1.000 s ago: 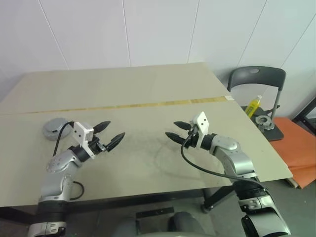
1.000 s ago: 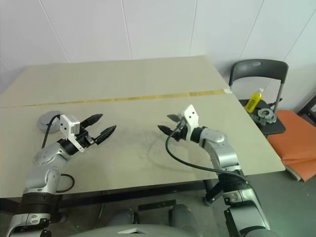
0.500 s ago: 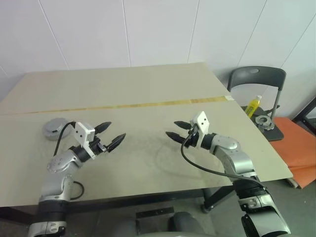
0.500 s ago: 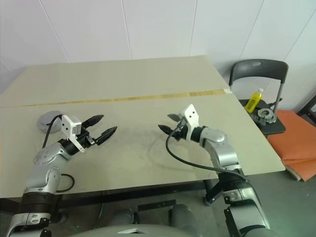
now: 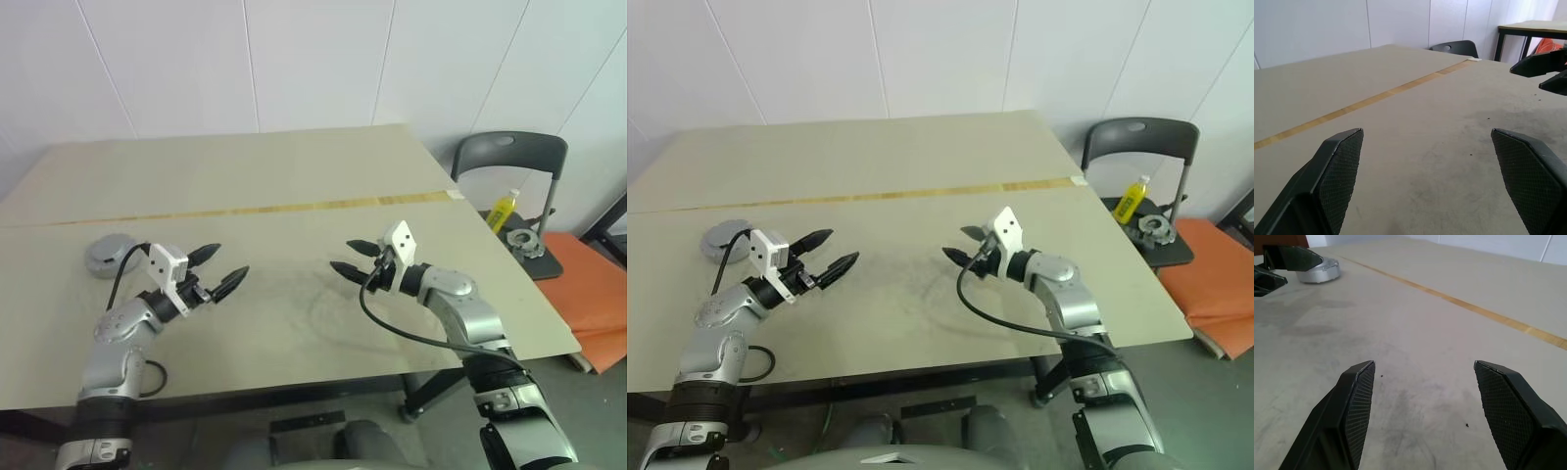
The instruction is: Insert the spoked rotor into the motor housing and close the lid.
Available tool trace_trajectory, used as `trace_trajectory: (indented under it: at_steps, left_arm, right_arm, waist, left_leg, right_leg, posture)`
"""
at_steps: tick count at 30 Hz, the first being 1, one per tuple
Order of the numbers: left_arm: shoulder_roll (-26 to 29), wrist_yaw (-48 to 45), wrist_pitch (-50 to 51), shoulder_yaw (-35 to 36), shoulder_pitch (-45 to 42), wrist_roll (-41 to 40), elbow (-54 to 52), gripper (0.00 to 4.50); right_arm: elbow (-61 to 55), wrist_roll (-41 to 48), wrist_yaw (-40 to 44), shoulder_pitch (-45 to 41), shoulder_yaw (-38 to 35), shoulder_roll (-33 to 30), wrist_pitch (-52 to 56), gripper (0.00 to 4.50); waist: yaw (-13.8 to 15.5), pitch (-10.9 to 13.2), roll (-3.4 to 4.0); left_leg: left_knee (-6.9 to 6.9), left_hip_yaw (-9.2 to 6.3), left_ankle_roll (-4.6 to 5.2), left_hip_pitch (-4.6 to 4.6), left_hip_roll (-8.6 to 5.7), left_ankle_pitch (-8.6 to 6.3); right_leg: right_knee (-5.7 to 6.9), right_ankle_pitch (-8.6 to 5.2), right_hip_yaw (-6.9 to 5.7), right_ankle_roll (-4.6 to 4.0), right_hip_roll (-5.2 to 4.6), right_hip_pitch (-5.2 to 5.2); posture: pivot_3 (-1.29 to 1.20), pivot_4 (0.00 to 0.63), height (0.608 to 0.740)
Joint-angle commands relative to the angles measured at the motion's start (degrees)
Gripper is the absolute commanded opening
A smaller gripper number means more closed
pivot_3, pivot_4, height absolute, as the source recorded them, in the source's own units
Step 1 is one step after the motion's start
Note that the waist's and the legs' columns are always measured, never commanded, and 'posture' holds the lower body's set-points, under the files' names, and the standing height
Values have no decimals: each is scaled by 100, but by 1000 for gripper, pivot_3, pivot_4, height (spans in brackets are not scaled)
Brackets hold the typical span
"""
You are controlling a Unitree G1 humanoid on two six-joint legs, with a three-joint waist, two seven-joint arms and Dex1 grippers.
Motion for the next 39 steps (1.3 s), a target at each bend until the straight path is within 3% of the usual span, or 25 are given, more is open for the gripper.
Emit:
trace_trajectory:
  at_steps: [1,39]
  left_arm:
    - [66,-21,-108,12,-145,54,-22,4468]
    - [-64,-59,-205,-59,-340,167,188,4468]
  right_arm:
    - [-77,11,18,-162,-121,-37,-144,3430]
    - [-11,-13,12,-182,-150,-67,-108,3430]
  waist:
    - [0,0,0]
    - [2,-1,0]
  left_leg:
    - [0,0,0,0,0,0]
    - [2,0,0,4,0,0]
  right_leg:
    - [0,0,0,0,0,0]
    - [4,1,0,2,1,4]
  posture:
    - [0,0,740]
    - [0,0,740]
